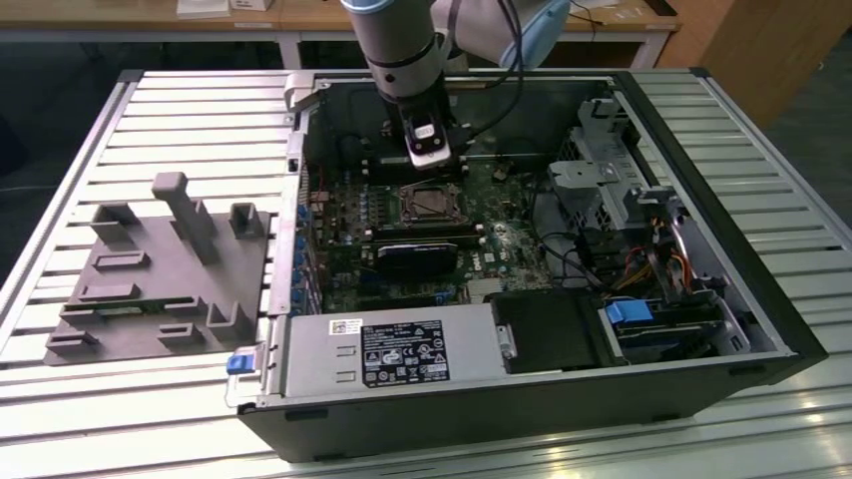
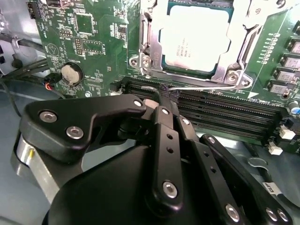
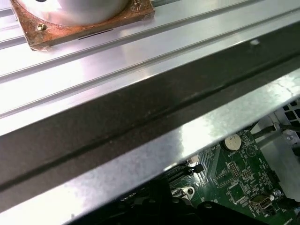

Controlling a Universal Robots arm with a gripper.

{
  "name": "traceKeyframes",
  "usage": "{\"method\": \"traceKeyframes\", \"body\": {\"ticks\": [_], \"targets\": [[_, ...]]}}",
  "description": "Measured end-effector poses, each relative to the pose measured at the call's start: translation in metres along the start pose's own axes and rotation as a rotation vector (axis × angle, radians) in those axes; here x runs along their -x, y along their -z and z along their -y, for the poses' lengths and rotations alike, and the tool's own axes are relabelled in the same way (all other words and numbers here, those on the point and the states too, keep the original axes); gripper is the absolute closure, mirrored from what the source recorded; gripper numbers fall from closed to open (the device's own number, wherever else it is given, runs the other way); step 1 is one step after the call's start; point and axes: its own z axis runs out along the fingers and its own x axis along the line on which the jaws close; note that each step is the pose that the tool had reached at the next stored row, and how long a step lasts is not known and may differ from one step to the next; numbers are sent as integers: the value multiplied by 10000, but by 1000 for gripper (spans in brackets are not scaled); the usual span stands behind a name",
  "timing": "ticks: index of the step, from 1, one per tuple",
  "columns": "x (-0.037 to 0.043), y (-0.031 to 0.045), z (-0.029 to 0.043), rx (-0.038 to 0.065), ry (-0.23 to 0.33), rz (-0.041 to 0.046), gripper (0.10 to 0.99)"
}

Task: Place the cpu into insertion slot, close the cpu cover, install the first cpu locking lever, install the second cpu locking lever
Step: 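Install the first cpu locking lever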

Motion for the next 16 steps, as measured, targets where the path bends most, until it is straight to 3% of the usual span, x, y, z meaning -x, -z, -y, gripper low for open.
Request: {"method": "traceKeyframes", "body": {"ticks": [7,12,16], "targets": [[-5,-9,5,-17,19,64,980],[-31,-4,18,-134,58,130,980],[-45,-15,27,-120,65,167,980]]}}
